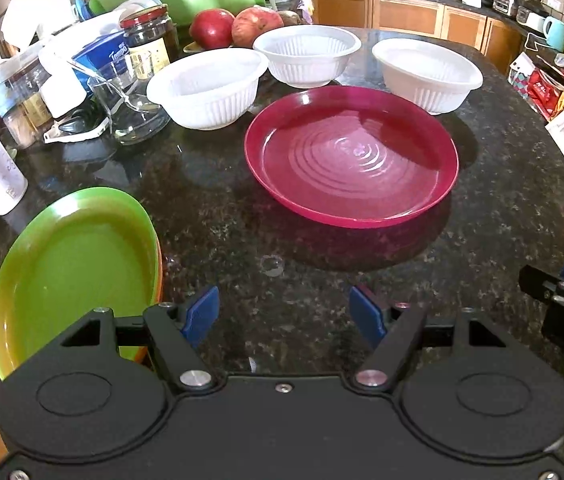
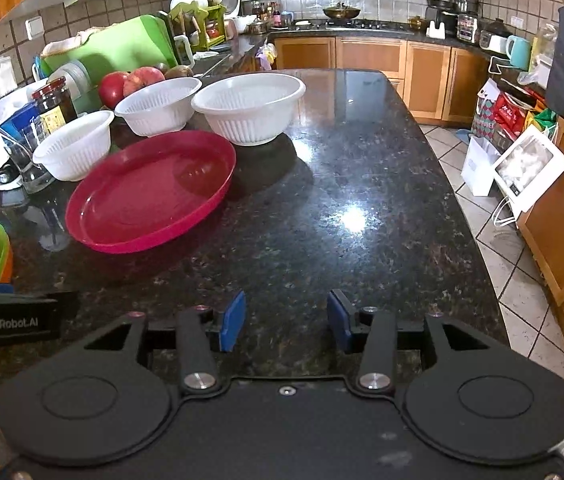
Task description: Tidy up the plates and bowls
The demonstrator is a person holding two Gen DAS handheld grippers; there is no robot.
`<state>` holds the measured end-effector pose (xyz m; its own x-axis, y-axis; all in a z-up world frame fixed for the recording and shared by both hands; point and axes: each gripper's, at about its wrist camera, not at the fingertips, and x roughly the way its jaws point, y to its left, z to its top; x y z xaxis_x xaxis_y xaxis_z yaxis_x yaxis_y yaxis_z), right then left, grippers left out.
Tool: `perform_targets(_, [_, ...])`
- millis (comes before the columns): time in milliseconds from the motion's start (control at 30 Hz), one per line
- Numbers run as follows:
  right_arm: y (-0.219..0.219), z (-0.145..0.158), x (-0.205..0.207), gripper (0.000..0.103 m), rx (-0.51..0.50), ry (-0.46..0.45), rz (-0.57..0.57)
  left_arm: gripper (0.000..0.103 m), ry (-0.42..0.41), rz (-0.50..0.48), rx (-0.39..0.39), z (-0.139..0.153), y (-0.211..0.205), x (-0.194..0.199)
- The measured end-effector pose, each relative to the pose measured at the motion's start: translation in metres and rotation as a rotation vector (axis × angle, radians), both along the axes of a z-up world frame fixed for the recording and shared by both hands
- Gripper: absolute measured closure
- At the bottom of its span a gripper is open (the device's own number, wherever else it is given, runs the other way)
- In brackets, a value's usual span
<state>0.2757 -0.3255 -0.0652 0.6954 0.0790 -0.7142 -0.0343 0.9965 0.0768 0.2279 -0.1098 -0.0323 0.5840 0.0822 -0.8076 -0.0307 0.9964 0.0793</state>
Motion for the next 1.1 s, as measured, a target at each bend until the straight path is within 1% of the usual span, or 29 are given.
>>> perform_targets(333, [-0.006,-0.003,0.011,0.056,-0.012,0.004,0.010,0.029,-0.006,0.012,0.024,-0.003,-0.010,0.001])
perform_targets(700, [-0.005,-0.002,0.014,0.055,-0.025,0.003,0.029,0.029,-0.012,0.042,0.026,-0.002,-0.010,0.002])
perform_targets(1100, [-0.005,-0.002,0.014,0.055,-0.024,0.001,0.033,0.029,-0.057,0.041,0.013,0.004,-0.005,-0.002])
